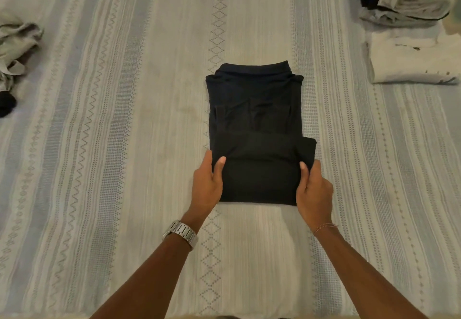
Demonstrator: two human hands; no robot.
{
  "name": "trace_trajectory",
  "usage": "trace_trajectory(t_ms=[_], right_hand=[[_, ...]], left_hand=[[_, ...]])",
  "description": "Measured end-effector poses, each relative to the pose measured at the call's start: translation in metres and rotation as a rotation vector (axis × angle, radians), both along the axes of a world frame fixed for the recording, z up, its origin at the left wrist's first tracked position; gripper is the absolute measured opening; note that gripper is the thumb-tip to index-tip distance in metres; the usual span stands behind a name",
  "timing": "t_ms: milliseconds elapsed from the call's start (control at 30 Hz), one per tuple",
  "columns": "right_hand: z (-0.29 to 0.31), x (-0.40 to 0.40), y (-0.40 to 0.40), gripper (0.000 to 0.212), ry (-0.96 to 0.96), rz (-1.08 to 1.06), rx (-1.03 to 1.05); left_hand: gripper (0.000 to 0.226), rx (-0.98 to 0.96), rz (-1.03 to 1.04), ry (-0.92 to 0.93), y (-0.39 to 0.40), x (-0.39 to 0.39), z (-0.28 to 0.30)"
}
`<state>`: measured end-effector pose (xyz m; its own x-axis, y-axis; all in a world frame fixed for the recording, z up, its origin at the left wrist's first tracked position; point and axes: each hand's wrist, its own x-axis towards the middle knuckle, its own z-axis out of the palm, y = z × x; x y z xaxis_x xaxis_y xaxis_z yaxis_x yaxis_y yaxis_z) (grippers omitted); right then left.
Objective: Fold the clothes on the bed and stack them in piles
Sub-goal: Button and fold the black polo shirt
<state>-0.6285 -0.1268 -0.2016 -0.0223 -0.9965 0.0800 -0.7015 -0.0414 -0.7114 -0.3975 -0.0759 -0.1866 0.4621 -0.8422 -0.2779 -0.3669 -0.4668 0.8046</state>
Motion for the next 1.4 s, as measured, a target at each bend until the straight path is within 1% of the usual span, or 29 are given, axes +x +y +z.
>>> trace_trajectory(t_ms=[100,200,233,367,467,533,567,600,633,667,733,767,833,900,967,1067,1133,1400], right_hand=[[-0.010,0.007,-0.010,0.049,0.070,-0.011,0.027],[-0.020,0.013,-0.023,0.041,0.180,-0.020,0.060],[-0.019,0.015,-0.025,0.039,0.206,-0.028,0.076],[-0.022,0.013,-0.025,0.040,0.278,-0.089,0.160],[-0.023,0.015,-0.019,0.044,0.339,-0.155,0.206],[-0.019,0.019,-0.016,0.034,0.393,-0.231,0.204],[-0.016,0.022,-0.016,0.026,0.408,-0.258,0.179],[-0.013,0.025,-0.016,0.026,0.423,-0.261,0.132],[-0.009,0.030,-0.017,0.032,0.434,-0.230,0.064],[-0.007,0.036,-0.020,0.038,0.433,-0.168,-0.015],[-0.001,0.049,-0.026,0.045,0.433,0.051,-0.109],[-0.002,0.056,-0.029,0.047,0.448,0.196,-0.108],[-0.013,0.059,-0.035,0.051,0.501,0.439,-0.043],[-0.027,0.050,-0.043,0.054,0.553,0.514,0.031],[-0.037,0.038,-0.050,0.057,0.596,0.472,0.089],[-0.042,0.026,-0.053,0.059,0.583,0.342,0.162],[-0.044,0.023,-0.055,0.060,0.595,0.287,0.170],[-0.042,0.022,-0.055,0.064,0.610,0.317,0.214]], left_hand=[[0.042,0.069,-0.008,-0.119,-0.008,0.002,-0.013],[0.055,0.148,0.063,-0.184,-0.011,-0.001,-0.029],[0.057,0.172,0.084,-0.207,-0.010,-0.002,-0.031],[0.045,0.307,0.099,-0.312,-0.011,-0.009,-0.031],[0.045,0.385,0.111,-0.404,-0.012,-0.011,-0.025],[0.043,0.405,0.126,-0.460,-0.012,-0.011,-0.021],[0.041,0.376,0.136,-0.499,-0.013,-0.010,-0.019],[0.039,0.301,0.130,-0.551,-0.013,-0.010,-0.018],[0.040,0.184,0.100,-0.622,-0.015,-0.011,-0.016],[0.044,0.055,0.035,-0.696,-0.018,-0.013,-0.016],[0.051,-0.150,-0.215,-0.771,-0.025,-0.018,-0.020],[0.053,-0.179,-0.367,-0.777,-0.028,-0.020,-0.024],[0.055,-0.114,-0.578,-0.771,-0.031,-0.015,-0.034],[0.059,-0.035,-0.656,-0.746,-0.032,-0.004,-0.044],[0.064,0.012,-0.665,-0.752,-0.031,0.003,-0.050],[0.073,0.082,-0.602,-0.752,-0.030,0.002,-0.051],[0.079,0.122,-0.571,-0.736,-0.032,0.001,-0.054],[0.098,0.145,-0.539,-0.655,-0.030,0.003,-0.052]])
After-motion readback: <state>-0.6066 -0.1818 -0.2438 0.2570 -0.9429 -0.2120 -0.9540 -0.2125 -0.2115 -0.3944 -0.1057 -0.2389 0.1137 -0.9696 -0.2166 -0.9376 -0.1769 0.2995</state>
